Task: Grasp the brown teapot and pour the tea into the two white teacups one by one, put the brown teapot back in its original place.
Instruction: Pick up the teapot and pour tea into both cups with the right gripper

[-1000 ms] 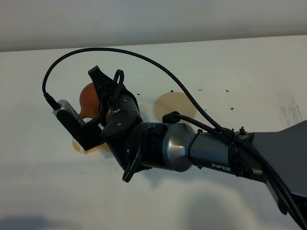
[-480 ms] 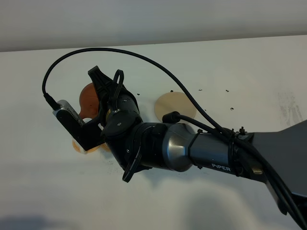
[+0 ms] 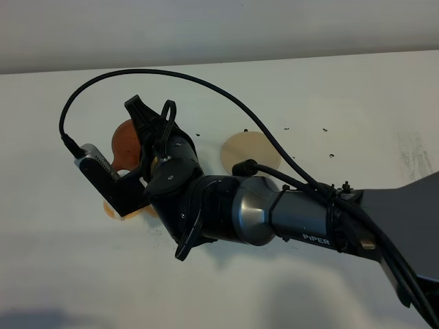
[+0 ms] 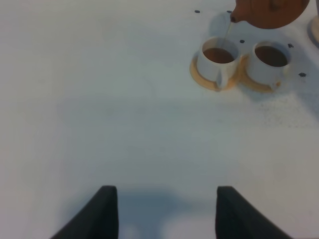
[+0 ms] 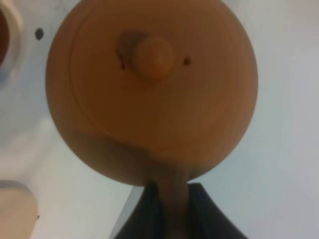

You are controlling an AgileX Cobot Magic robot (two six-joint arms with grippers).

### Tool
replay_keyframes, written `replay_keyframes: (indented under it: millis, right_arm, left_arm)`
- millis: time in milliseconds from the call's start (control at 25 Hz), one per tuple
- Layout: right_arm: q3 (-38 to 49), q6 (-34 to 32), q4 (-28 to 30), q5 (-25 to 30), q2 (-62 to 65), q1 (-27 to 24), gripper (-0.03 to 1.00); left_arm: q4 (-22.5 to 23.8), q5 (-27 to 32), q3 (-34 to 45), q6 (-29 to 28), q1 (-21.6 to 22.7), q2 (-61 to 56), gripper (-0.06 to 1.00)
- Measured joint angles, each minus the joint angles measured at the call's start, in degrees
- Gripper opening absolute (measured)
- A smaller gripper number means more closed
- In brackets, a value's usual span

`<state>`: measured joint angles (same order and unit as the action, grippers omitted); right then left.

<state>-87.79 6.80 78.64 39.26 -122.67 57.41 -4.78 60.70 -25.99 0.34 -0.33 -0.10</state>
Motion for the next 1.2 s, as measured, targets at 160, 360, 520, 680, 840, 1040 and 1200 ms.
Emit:
replay_keyframes:
  millis: [160,360,520,680,840,1040,1200]
  right_arm:
    - [-0.05,0.0,0.0,-0.25,-0.52,0.0,0.11]
    - [-0.05,0.07,-0.12,-0.44,-1.09,0.0,0.11]
    - [-0.05,0.07,0.08,-0.44,-1.09,0.0,0.11]
    - [-0.05,0.07,1.68,-0.44,-1.09,0.0,0.11]
    - [-0.05,0.07,2.95,-0.44,-1.09,0.0,0.11]
    - [-0.05,0.26,3.12,-0.44,-1.09,0.0,0.11]
    - [-0.05,0.53,3.26,-0.44,-1.09,0.0,0.11]
  left_arm:
    - [0.0,0.0,0.0,0.0,0.0,0.0,0.44]
    - [0.0,0.0,0.0,0.0,0.0,0.0,0.44]
    - [0.0,0.0,0.0,0.0,0.0,0.0,0.44]
    - [0.0,0.0,0.0,0.05,0.0,0.0,0.44]
    - [0.0,0.0,0.0,0.05,0.0,0.0,0.44]
    - [0.0,0.0,0.0,0.05,0.0,0.0,0.44]
    - [0.0,0.0,0.0,0.05,0.0,0.0,0.44]
